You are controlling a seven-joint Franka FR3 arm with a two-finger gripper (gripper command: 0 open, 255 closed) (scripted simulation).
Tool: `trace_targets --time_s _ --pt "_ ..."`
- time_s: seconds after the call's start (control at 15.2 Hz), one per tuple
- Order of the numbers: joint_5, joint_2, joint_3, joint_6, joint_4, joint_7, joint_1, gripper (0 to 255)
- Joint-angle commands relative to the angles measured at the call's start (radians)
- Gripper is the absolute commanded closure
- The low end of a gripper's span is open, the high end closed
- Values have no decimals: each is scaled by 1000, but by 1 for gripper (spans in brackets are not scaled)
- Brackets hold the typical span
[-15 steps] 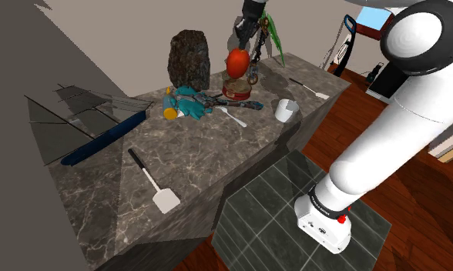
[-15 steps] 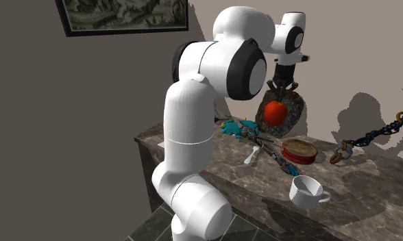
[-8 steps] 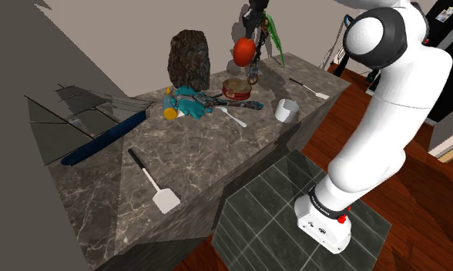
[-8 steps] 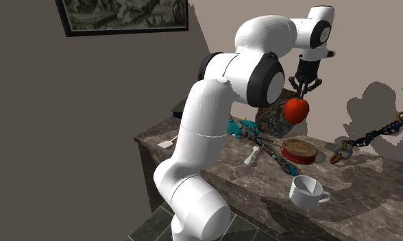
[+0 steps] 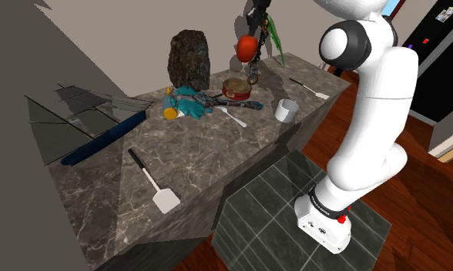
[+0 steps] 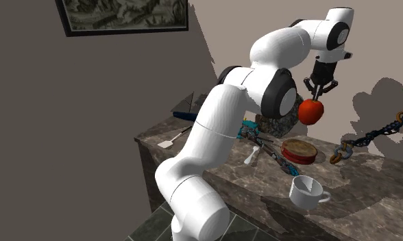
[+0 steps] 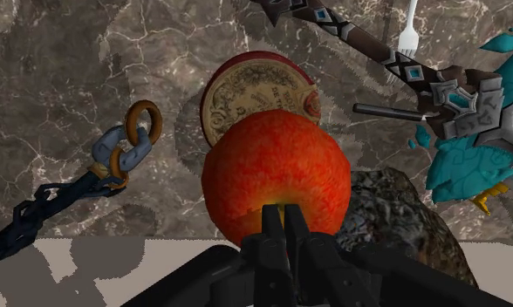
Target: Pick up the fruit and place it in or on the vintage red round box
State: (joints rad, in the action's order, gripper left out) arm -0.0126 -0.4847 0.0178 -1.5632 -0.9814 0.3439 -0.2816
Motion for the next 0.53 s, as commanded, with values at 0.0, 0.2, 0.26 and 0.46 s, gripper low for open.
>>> trace_targets --time_s 0.0,0.2,0.26,0.46 --pt "0 19 0 -40 -58 1 0 255" --pt "-1 40 0 -93 -132 2 -1 255" --pt "-1 45 0 -110 -155 2 -1 255" --pt "-1 59 0 -158 -217 3 -1 255"
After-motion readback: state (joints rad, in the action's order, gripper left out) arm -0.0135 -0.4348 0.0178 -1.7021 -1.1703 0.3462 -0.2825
